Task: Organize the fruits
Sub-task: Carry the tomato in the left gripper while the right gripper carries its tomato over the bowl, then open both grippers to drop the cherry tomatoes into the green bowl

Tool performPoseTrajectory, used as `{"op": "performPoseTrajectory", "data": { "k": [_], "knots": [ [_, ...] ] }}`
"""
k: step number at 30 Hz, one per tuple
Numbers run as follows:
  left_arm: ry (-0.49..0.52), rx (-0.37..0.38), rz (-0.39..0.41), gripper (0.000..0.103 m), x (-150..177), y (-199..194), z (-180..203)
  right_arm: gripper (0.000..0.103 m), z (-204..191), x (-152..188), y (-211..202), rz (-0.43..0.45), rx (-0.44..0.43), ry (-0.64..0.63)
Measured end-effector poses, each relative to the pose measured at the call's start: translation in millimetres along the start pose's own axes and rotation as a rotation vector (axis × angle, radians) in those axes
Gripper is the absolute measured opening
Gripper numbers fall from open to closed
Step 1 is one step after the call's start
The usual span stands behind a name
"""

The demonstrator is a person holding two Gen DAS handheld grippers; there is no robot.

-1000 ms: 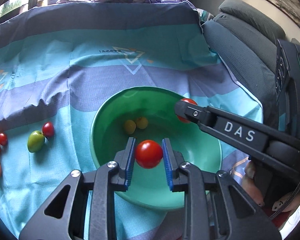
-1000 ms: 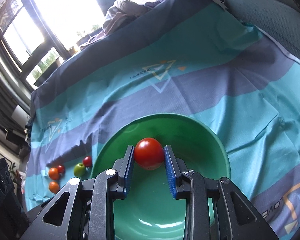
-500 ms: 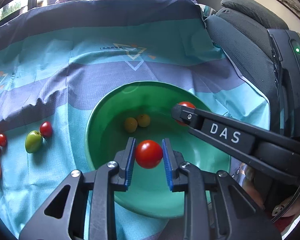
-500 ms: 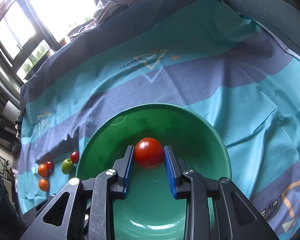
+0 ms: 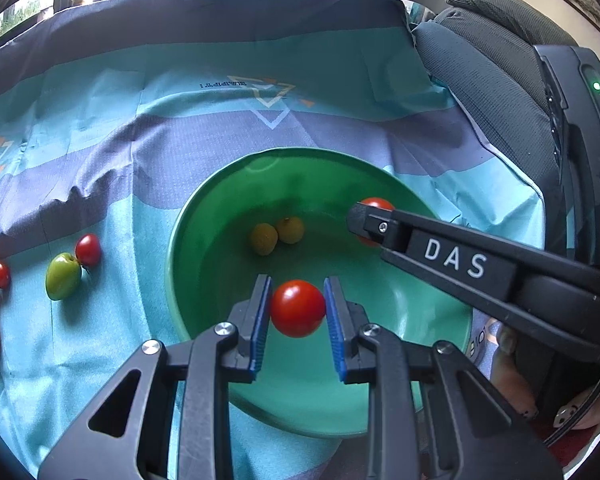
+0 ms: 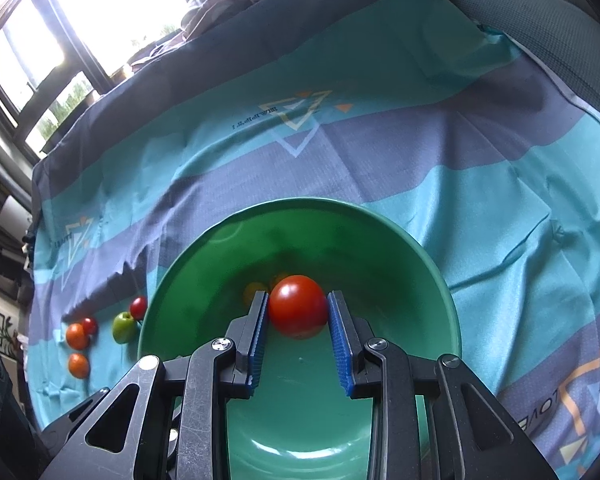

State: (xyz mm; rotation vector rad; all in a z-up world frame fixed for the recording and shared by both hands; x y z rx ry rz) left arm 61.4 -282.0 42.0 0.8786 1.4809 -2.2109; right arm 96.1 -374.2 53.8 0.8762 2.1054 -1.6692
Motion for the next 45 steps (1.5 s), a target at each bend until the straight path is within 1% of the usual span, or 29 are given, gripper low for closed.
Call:
{"op": "performPoseTrajectory", "data": {
  "k": [23,29,32,34,35,36,37,38,41,42,45],
  "knots": [
    [0.006,-0.012,-0.034,0.027,5,9,-6,0.032,-1,5,10,-0.046,0.046,-0.017],
    [-0.001,-0.006,-0.033,0.027,5,6,-7,0.032,-2,5,10,-0.044,0.051,-0.020],
    [-0.014,0.012,-0.016,0.036,4,-3,-9,0.032,-1,1,4,-0.009,0.077,-0.011],
    [-0.018,0.037,0.002,0.042,4,-14,-9,0.032,-2,-2,-2,0.018,0.075,-0.006],
    [-0.018,0.044,0.013,0.049,3,-21,-11,0.037,-3,-2,-4,0.023,0.065,-0.003],
    [-0.023,0.043,0.028,0.055,2,-29,-14,0.045,-4,-3,-5,0.028,0.056,-0.002],
    [-0.027,0.041,0.043,0.055,2,-36,-16,0.049,-6,-4,-7,0.035,0.051,-0.002],
    [-0.031,0.040,0.059,0.056,1,-45,-20,0.050,-8,-5,-10,0.045,0.049,-0.005],
    [-0.049,0.027,0.094,0.060,0,-70,-40,0.050,-20,-7,-17,0.070,0.048,-0.032],
    [-0.060,0.014,0.107,0.061,0,-78,-49,0.051,-24,-7,-19,0.077,0.045,-0.039],
    [-0.074,-0.060,0.152,0.062,3,-103,-84,0.051,-41,-8,-25,0.100,0.023,-0.068]
  ]
}}
Point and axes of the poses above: each gripper's, at about its wrist camera, not at the fingertips, and y roughly the way its jaws point, z to its right, x to its underside, the point moved 5 cm from there along y, roughly the way its jaws point, and after that the axes turned 5 degrees about z, right-handed, at the moved point
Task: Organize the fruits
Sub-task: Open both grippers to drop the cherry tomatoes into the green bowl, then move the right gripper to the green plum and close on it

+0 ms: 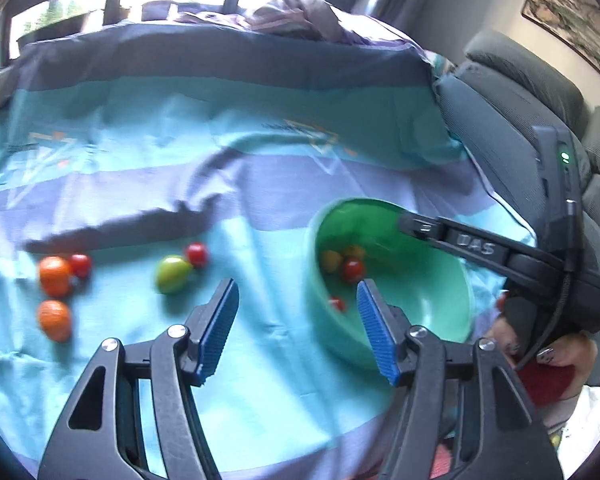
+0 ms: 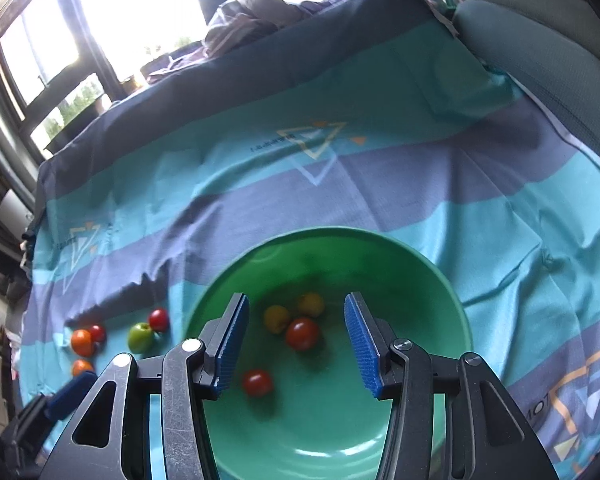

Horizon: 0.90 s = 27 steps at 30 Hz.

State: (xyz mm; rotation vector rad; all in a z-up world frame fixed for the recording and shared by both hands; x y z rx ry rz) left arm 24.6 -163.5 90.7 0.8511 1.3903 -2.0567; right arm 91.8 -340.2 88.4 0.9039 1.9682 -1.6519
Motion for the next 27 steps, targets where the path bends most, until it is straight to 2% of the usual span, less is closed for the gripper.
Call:
{"op": "performPoseTrajectory", "data": {
  "k": [5,8,10,12,14,15,20,27],
  "knots": [
    [-0.052,-0.169,0.039,0.064,8,-32,-78,0.051,-32,-2,-7,0.032,-0.062,0.017],
    [-0.107,-0.242,0.038,0.065,16,-43,-120,0.051,-56,0,-9,0.036,-0.124,0.003],
    [-0.164,-0.252,0.042,0.066,24,-46,-145,0.051,-74,3,-10,0.032,-0.171,-0.014],
    [-0.220,-0.243,0.037,0.066,32,-43,-163,0.059,-93,8,-4,0.008,-0.238,-0.027],
    [-0.254,-0.243,-0.002,0.066,40,-39,-178,0.060,-111,16,9,-0.042,-0.302,-0.029],
    [-0.271,-0.245,-0.024,0.066,44,-35,-184,0.060,-120,21,17,-0.069,-0.307,-0.036],
    [-0.282,-0.246,-0.031,0.066,46,-28,-192,0.060,-158,44,54,-0.136,-0.224,-0.143],
    [-0.273,-0.288,-0.029,0.066,46,-25,-200,0.060,-174,71,114,-0.352,-0.140,-0.078]
  ]
}}
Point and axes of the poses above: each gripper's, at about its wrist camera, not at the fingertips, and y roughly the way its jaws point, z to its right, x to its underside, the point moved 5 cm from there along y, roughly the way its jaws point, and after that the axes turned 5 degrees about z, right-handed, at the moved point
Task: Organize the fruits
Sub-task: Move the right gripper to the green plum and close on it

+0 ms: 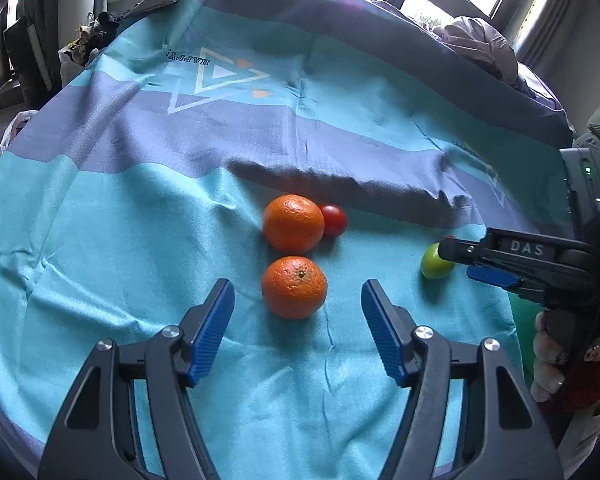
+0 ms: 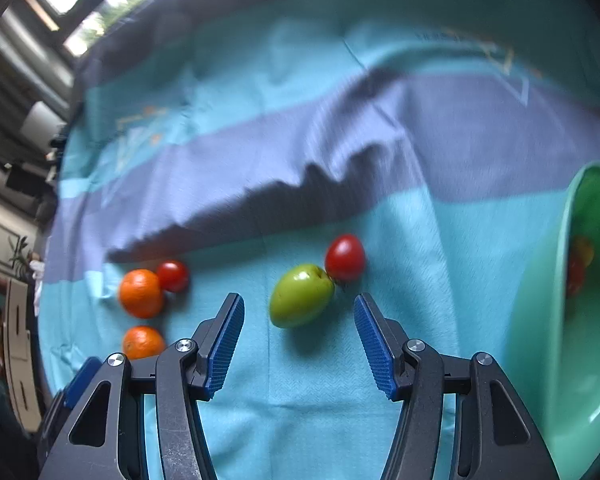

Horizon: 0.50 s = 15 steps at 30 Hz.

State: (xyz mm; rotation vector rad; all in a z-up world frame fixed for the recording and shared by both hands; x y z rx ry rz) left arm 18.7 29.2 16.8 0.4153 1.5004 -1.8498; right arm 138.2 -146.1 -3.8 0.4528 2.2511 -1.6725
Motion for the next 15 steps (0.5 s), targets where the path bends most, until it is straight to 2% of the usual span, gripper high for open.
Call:
{"op": "performPoseTrajectory", "data": {
  "k": [4,5,7,8,10,12,15],
  "knots": [
    [0.004,0.013,0.002,0.066,-2,-1,-2,0.060,-1,-4,19,-0.042,-0.038,0.054],
    [0.015,-0.003,0.006,0.066,-2,-1,-2,0.056,-2,-5,23,-0.048,-0.037,0.055],
    [0.031,-0.031,0.008,0.066,-1,-1,-2,0.040,1,-5,31,-0.059,0.007,0.052],
    [0.041,-0.035,0.007,0.066,-1,-1,-2,0.037,0,-7,30,-0.046,0.020,0.032],
    [0.054,-0.033,0.006,0.065,-1,-1,-1,0.037,-1,-4,25,-0.029,0.033,-0.010],
    [0.062,-0.023,-0.002,0.065,-1,0,2,0.037,-3,4,20,-0.050,0.034,-0.048],
    [0.073,-0.020,-0.007,0.065,1,0,5,0.037,-8,18,1,-0.062,-0.030,-0.098]
  ]
}}
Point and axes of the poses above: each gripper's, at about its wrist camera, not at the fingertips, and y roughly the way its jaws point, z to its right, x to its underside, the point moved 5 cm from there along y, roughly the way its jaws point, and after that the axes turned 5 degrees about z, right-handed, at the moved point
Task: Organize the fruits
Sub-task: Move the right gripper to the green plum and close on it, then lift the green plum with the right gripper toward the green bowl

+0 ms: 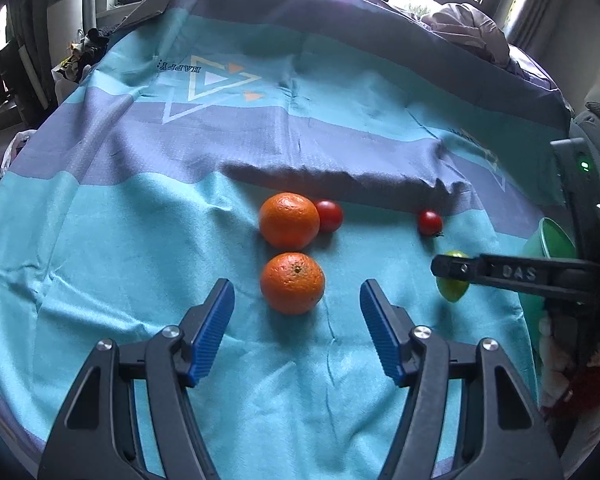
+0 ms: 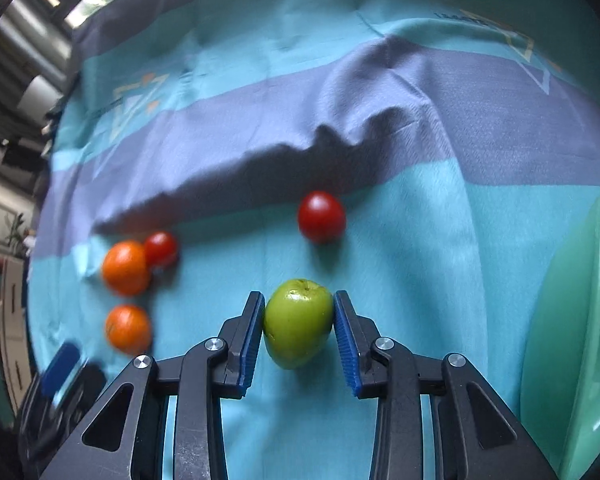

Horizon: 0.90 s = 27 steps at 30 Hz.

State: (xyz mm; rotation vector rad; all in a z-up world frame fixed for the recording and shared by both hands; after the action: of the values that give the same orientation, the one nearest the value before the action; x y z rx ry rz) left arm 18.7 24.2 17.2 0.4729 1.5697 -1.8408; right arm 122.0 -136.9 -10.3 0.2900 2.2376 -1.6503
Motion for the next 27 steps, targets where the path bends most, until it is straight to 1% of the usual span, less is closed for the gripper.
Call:
{"op": "performPoseTrajectory", "data": {
  "k": [2,4,6,8,10,14,19,20,23,25,27],
  "knots": [
    [0.003,-0.011,-0.002,0.065,2,1,1,0.037,-8,17,-13,-0.017,-0.046,-0.072],
    [0.005,-0.001,-0.007,0.065,3,1,3,0.037,-13,36,-22,-0.030,-0.118,-0.100],
    [-0.003,0.017,-0.013,0.065,5,0,5,0.037,-15,49,-24,-0.042,-0.141,-0.124],
    [-0.009,0.032,-0.006,0.065,6,-1,8,0.037,-17,59,-20,-0.058,-0.128,-0.151],
    [0.003,0.036,0.001,0.065,7,-2,12,0.037,-20,66,-12,-0.083,-0.092,-0.193],
    [0.040,0.036,0.022,0.064,8,-5,20,0.037,-26,66,-6,-0.061,-0.065,-0.219],
    [0.046,0.073,0.009,0.063,11,-5,28,0.037,-20,64,-9,-0.054,-0.060,-0.209],
    [0.042,0.081,0.006,0.062,12,-5,29,0.037,-19,62,-12,-0.043,-0.063,-0.207],
    [0.014,0.094,0.017,0.061,13,-6,32,0.044,-15,58,-26,0.006,-0.078,-0.196],
    [0.009,0.110,0.031,0.058,14,-8,36,0.044,-11,54,-36,0.041,-0.088,-0.183],
    [0.014,0.143,0.031,0.058,15,-9,43,0.044,-6,50,-44,0.073,-0.091,-0.156]
  ]
}}
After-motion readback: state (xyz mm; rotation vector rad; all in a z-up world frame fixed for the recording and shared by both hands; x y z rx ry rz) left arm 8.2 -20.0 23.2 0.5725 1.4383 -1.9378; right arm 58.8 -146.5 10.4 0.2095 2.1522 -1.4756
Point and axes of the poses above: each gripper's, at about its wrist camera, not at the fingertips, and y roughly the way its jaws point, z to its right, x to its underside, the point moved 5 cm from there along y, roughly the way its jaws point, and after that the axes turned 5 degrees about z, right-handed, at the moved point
